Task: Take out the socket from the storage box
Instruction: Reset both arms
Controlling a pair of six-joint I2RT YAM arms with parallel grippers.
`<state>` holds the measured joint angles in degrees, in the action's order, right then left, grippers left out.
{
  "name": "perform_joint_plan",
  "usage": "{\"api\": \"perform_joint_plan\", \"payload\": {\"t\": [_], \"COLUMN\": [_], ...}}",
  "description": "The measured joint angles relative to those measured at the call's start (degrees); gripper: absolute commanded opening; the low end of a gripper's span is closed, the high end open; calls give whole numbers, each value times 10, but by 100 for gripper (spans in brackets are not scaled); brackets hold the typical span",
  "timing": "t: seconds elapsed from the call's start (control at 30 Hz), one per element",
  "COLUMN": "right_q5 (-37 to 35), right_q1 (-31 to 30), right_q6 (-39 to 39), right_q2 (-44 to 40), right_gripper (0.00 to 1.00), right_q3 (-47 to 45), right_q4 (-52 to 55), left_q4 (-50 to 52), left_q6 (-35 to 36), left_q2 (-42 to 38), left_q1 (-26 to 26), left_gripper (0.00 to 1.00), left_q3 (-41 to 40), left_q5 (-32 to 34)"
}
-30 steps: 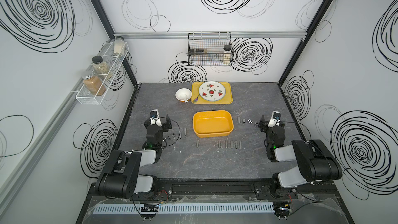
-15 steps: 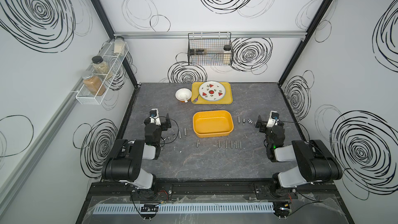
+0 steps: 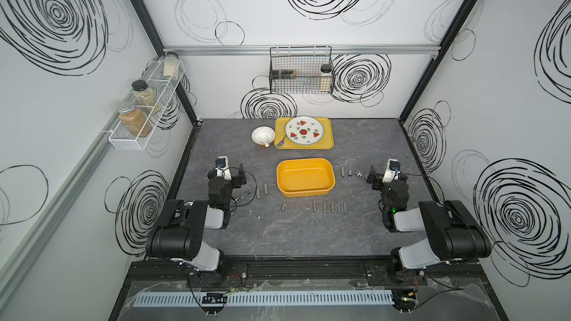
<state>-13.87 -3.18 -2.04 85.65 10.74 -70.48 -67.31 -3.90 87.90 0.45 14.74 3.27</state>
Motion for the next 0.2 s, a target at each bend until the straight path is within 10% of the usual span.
{"api": "perform_joint_plan", "payload": {"t": [0.2], "right_q5": [0], "right_q1": [0], "right_q6": [0], "right_q2": [0], "right_gripper": [100], "right_q3": [4], "right_q4": [4], "left_q4": [0], "left_q6": [0], "left_q2": [0], "left_q1": [0], "left_gripper": [99], "left_q3": [0], "left_q5": [0]}}
